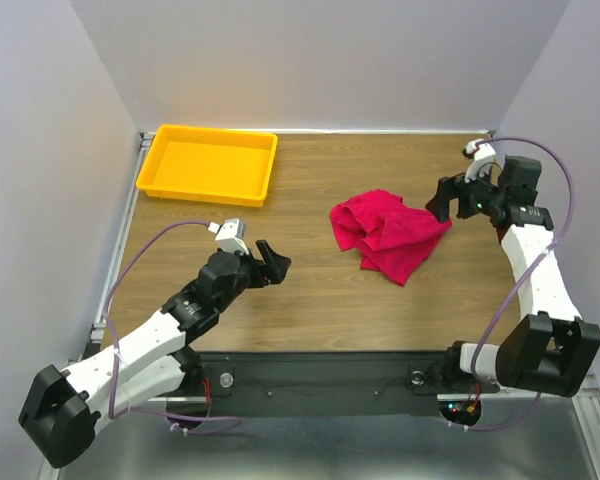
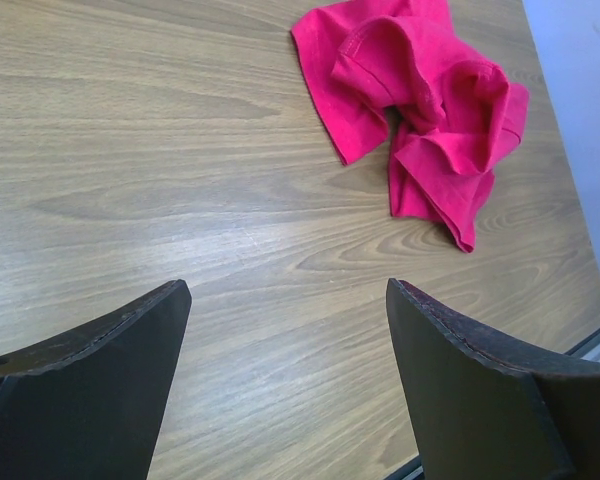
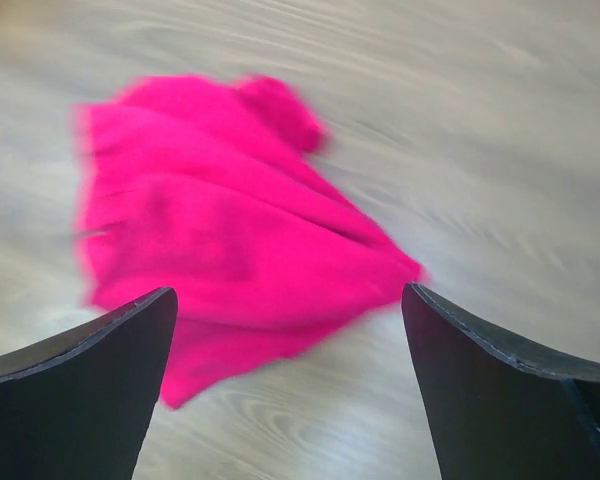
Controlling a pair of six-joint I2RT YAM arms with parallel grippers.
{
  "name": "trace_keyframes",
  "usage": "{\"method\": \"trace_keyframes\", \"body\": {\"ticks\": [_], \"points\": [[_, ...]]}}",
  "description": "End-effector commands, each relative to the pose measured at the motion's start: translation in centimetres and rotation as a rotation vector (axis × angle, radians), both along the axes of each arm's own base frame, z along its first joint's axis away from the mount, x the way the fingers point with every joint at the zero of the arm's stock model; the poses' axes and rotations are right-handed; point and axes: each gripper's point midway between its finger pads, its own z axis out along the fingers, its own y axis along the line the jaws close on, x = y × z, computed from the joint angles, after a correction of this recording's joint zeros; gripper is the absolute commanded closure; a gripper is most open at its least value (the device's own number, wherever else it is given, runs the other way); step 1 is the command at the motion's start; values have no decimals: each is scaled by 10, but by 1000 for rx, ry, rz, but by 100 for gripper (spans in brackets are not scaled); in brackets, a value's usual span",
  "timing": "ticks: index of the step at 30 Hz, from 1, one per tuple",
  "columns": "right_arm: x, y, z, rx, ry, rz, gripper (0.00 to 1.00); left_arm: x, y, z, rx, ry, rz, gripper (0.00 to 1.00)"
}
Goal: Fold and stack the t-shirts
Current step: Move the tshirt to the center of the board, then flatten the tshirt out
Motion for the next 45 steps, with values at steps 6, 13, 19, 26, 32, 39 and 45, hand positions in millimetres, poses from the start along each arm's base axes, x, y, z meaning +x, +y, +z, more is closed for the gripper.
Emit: {"method": "trace_keyframes", "body": {"ticks": [6, 13, 19, 26, 32, 39, 45], "points": [[-25, 122, -36, -17, 98, 334, 0, 14, -8, 39, -71, -93, 10, 9], [22, 119, -41, -207, 40, 18, 0, 19, -15, 44, -100, -91, 10, 9], [32, 114, -74, -272, 112, -30, 12, 21, -18, 44, -108, -90, 4, 9], [41, 115, -51, -289, 53, -34, 92, 23, -19, 50, -98, -99, 2, 9], [-22, 176, 52, -156, -127, 505, 99, 23, -19, 57, -83, -131, -16, 10], [-96, 220, 106, 45, -136, 975, 99, 18, -23, 91, -61, -306, -102, 9], [-97, 206, 191, -2, -365, 1004, 99, 8, -24, 116, 4, -529, -200, 9]]}}
